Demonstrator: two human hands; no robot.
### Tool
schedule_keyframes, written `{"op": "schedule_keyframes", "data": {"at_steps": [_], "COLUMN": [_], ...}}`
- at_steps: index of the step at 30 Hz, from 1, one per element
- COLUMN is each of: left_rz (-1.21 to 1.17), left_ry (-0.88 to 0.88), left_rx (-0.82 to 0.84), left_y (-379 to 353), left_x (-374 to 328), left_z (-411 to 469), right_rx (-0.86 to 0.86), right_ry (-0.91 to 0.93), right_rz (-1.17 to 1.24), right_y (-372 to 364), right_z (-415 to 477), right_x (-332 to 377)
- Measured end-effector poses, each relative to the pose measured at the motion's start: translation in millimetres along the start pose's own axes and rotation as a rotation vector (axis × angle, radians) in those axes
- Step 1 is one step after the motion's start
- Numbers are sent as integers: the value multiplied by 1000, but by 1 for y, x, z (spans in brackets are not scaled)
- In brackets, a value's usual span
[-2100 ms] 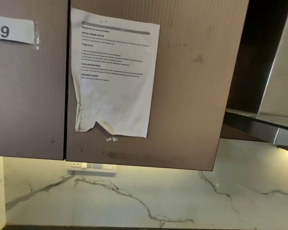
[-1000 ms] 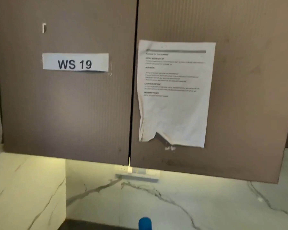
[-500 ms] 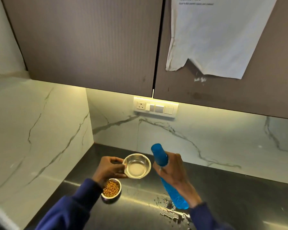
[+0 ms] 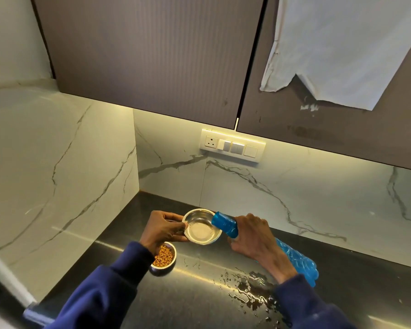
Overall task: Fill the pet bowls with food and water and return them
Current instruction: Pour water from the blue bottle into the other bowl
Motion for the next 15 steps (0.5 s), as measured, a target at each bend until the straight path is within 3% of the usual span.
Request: {"op": "schedule_keyframes", "data": {"at_steps": [15], "left_rz": [-47], "left_ry": [34], "left_rx": [-27], "left_y": [9], "left_x": [11], "left_z": [-3], "right_rx": [126], "right_ry": [-20], "right_rz": [-97], "right_y": [-2], "right_z": [1], "right_x": [4]}}
Point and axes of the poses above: each hand's wrist, its own z-axis towards the middle knuckle, its own y-axis out of the back of the hand, x = y × z, the point moved 3 cm from there along z, towards the middle knuckle, and after that the axes turned 6 degrees about z, right-handed, at the moved point
